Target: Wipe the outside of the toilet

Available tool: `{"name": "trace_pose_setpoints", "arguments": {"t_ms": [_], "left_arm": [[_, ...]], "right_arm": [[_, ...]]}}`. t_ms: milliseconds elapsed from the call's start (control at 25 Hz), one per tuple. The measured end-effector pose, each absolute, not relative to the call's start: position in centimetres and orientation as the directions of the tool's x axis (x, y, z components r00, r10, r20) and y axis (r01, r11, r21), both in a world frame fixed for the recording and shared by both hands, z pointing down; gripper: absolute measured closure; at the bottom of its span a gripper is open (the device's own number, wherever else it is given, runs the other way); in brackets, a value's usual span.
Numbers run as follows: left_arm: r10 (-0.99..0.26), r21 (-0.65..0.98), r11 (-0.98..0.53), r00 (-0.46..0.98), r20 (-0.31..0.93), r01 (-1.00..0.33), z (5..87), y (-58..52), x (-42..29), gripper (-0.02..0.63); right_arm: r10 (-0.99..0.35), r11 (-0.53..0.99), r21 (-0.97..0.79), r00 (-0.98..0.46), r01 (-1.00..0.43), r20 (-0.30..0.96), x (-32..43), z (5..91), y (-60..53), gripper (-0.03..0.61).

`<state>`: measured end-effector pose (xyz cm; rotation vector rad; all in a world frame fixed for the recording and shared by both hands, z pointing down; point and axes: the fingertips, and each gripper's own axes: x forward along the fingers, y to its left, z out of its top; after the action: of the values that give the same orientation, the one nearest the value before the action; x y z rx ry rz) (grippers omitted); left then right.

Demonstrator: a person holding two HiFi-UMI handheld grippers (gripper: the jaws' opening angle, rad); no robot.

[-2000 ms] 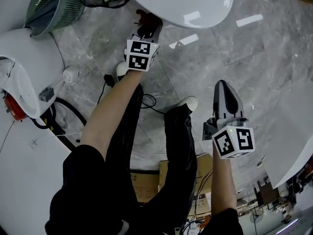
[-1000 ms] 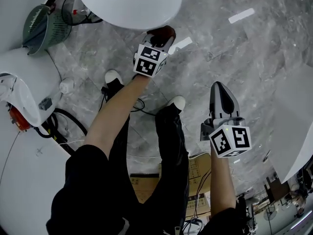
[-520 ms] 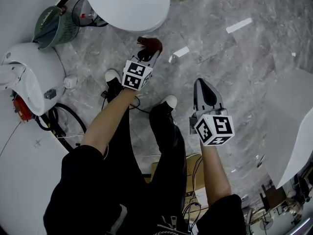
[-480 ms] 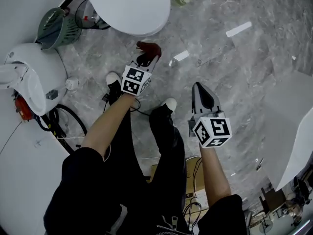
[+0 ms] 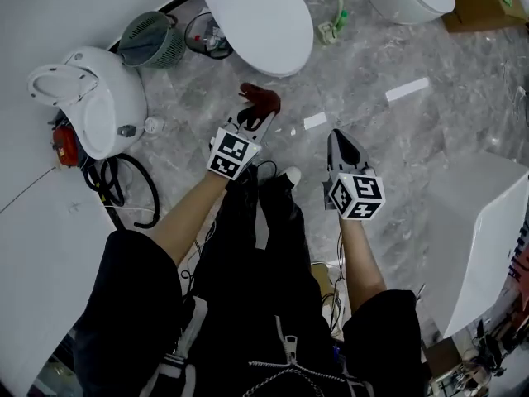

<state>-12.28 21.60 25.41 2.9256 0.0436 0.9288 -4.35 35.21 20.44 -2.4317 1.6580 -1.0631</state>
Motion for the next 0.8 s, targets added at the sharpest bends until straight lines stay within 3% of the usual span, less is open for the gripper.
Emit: {"name": "trace_pose_setpoints", "arguments": {"t_ms": [480, 800], "left_arm": [[-0.033, -0.023, -0.999, 0.951, 0.309, -0.028, 2.3, 16.1, -13.0, 0.518], [-0.044, -0.072, -0.997, 0.988, 0.148, -0.033, -8.5, 13.3, -13.6, 0.518]], "right_arm": [[-0.909, -0.373, -0.232, 0.304, -0.898, 0.286, -5.9, 0.7, 27.7, 0.575], [-0.932, -0.353, -0.148, 0.334, -0.924, 0.139, -6.6, -9.1, 24.4, 0.575]]}}
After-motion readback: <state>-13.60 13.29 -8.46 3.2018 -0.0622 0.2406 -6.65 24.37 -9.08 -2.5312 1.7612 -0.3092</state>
